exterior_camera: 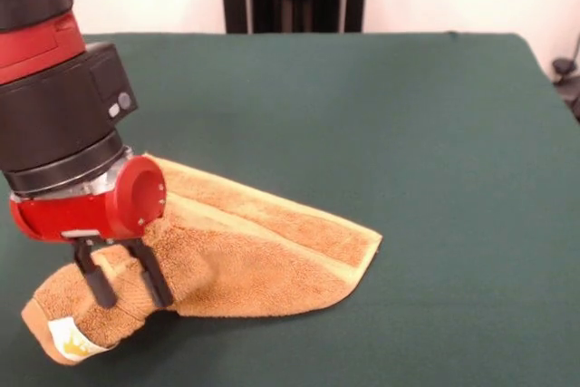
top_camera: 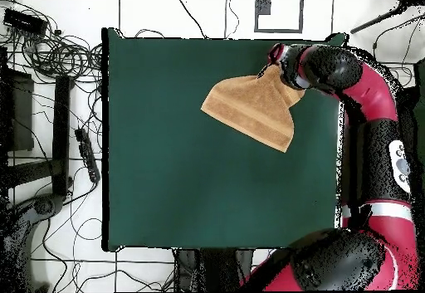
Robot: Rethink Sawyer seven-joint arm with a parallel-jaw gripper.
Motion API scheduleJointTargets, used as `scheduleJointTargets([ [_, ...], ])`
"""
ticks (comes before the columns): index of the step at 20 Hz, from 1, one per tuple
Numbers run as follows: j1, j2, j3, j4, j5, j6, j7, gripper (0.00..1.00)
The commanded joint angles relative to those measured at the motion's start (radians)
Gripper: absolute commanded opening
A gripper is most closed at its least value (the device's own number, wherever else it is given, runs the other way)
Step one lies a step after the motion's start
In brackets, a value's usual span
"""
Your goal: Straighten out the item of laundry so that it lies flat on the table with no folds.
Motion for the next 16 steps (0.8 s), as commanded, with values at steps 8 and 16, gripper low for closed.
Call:
scheduleJointTargets([
  [8, -0.093, -0.023, 0.005, 0.208, 0.018, 0.018, -0.032, 1.00],
  [16, -0.105, 0.006, 0.021, 0.230, -0.008, -0.100, -0.008, 1.00],
])
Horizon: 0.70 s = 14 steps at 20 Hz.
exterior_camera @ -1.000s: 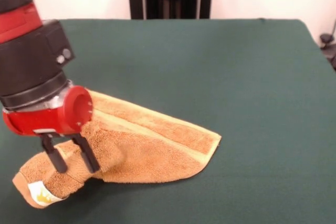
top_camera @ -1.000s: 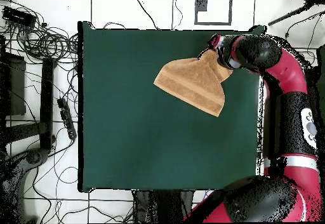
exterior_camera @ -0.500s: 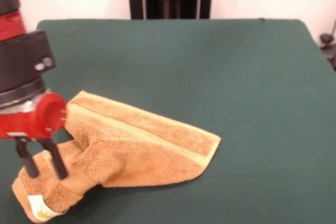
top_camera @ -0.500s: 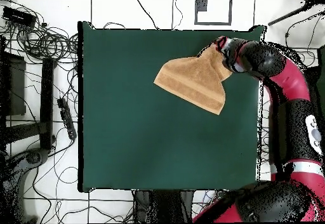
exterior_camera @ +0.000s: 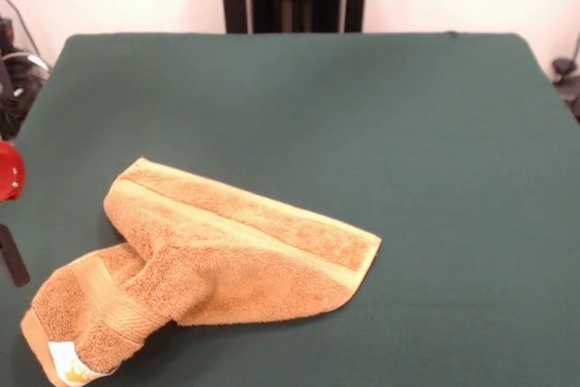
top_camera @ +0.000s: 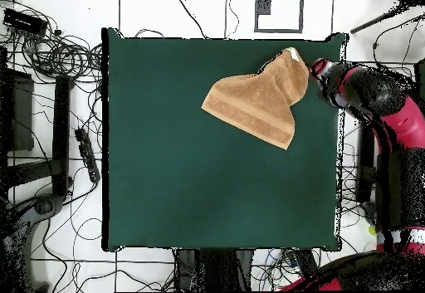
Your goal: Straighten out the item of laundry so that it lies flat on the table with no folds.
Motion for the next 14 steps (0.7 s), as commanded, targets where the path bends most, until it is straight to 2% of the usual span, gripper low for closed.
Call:
scheduleJointTargets([
  [1, 0.057, 0.019, 0.016, 0.160, -0.016, -0.033, 0.006, 1.00],
  [7, 0.093, 0.021, -0.013, 0.152, -0.030, -0.083, 0.065, 1.00],
  [14, 0.095, 0.033, -0.016, 0.153, -0.027, -0.104, 0.053, 1.00],
])
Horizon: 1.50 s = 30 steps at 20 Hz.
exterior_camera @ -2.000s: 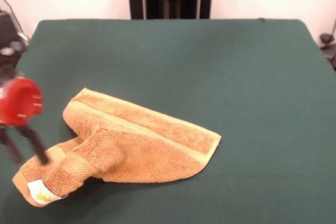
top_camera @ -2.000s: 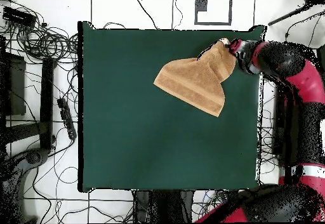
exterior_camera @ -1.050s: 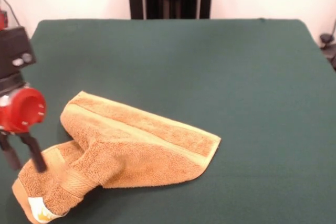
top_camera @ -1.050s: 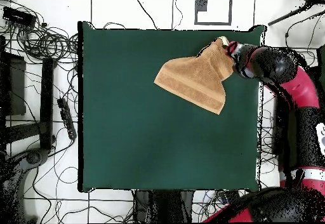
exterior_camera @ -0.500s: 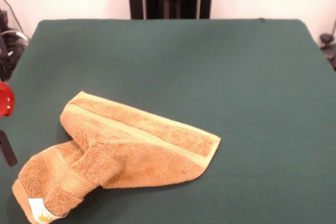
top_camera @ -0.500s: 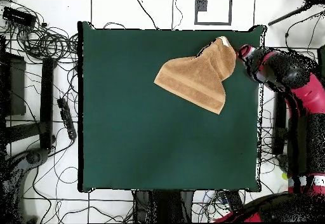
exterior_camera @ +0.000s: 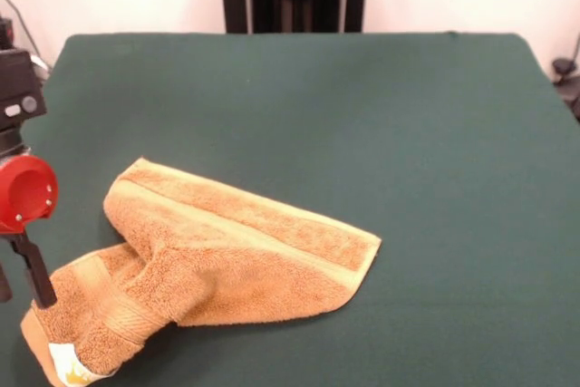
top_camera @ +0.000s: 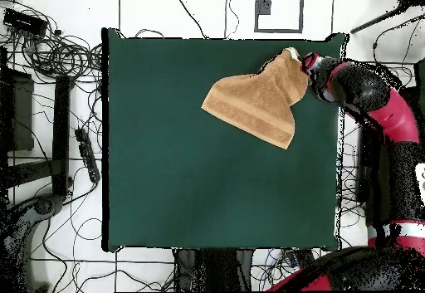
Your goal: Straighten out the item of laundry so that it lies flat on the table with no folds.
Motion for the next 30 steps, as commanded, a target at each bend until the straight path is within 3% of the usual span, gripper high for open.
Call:
scheduleJointTargets([
  [1, 0.042, 0.037, -0.005, 0.154, -0.023, -0.044, 0.038, 1.00],
  [6, -0.030, 0.082, 0.043, 0.220, -0.043, -0.145, -0.025, 1.00],
  [12, -0.082, 0.132, 0.085, 0.255, -0.014, -0.132, -0.046, 1.00],
  [19, -0.100, 0.139, 0.110, 0.312, -0.007, -0.196, 0.015, 1.00],
  [30, -0.049, 0.135, 0.082, 0.318, 0.004, -0.273, 0.101, 1.00],
])
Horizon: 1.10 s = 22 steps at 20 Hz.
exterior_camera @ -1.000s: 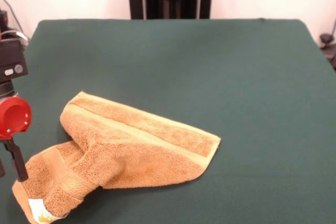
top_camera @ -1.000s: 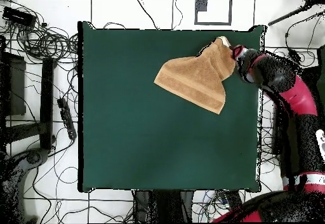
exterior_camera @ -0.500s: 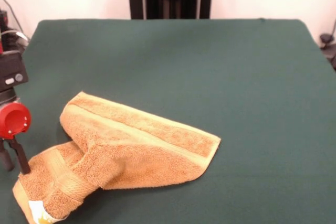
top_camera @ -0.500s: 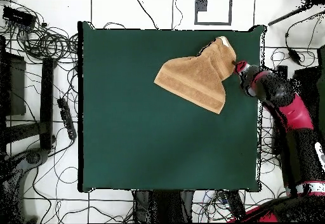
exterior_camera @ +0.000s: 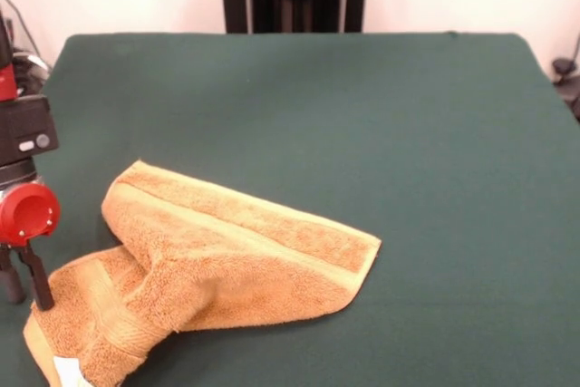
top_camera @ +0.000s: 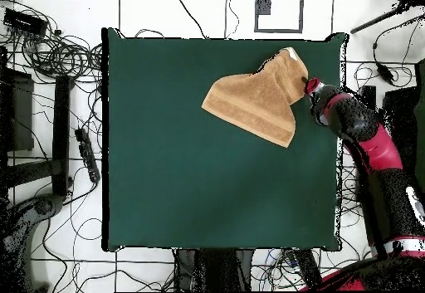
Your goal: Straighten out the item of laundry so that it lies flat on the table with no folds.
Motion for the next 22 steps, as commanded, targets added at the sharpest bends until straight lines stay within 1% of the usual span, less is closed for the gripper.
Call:
scheduleJointTargets([
  [1, 0.091, 0.053, 0.055, 0.152, 0.006, -0.031, 0.095, 1.00],
  [8, 0.067, 0.071, 0.103, 0.163, 0.012, -0.054, 0.064, 1.00],
  [14, 0.074, 0.074, 0.103, 0.152, 0.005, -0.049, 0.047, 1.00],
  [18, 0.072, 0.076, 0.106, 0.142, 0.017, 0.001, 0.028, 1.00],
  [22, 0.066, 0.079, 0.112, 0.138, 0.014, 0.013, 0.010, 1.00],
])
